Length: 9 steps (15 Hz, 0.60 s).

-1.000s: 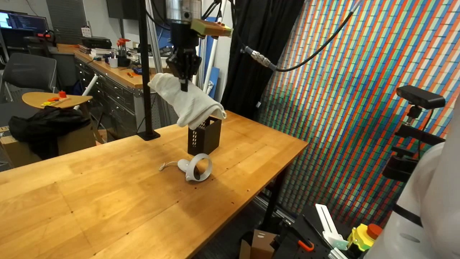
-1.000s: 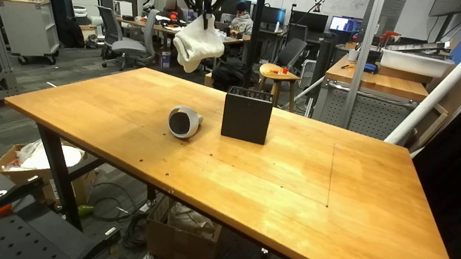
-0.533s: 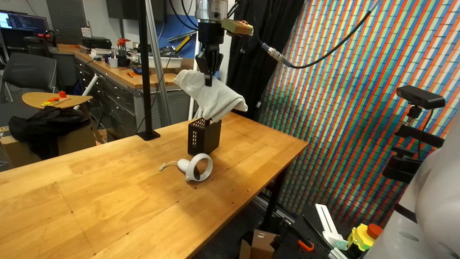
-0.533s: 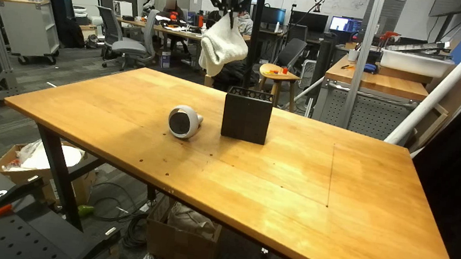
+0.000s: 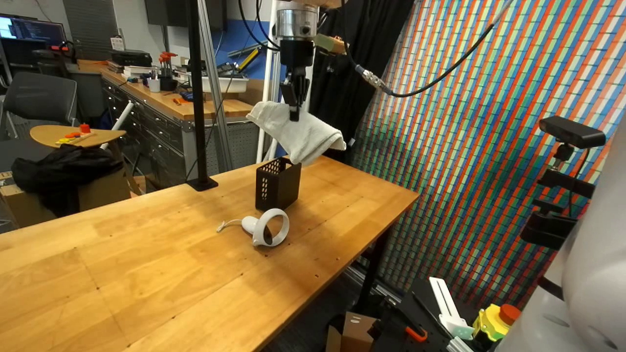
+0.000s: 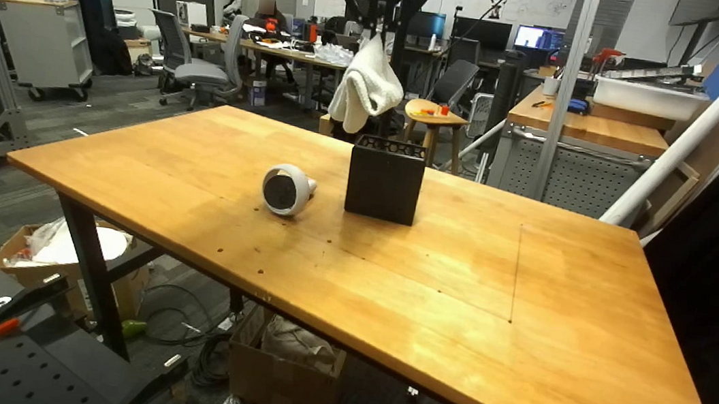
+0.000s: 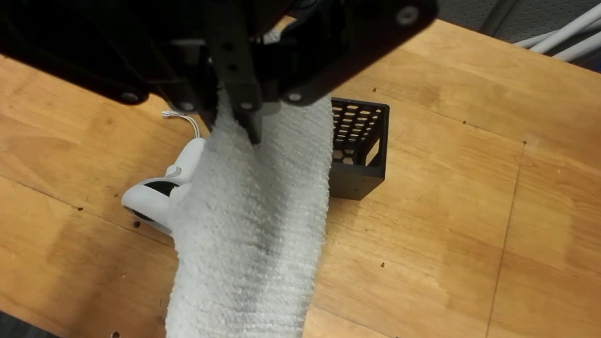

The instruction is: Pick up the towel and put it in the black object

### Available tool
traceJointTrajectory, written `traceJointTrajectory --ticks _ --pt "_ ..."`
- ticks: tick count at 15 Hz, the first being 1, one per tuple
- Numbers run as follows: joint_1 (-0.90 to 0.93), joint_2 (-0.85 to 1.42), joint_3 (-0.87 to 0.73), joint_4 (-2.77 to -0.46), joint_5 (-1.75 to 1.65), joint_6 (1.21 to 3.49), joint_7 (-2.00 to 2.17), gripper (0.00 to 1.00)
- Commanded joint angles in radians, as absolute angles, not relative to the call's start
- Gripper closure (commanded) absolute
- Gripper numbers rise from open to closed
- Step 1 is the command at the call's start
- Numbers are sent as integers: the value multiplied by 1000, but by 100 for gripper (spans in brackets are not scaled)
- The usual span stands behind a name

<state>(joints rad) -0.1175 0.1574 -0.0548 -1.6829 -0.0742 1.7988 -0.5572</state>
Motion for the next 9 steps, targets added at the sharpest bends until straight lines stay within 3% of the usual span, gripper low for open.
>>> traceJointTrajectory --ticks 1,9 --pt "-128 250 -52 -1557 -52 1737 -629 97" --pt "-176 387 -47 -1433 -11 1740 -686 97"
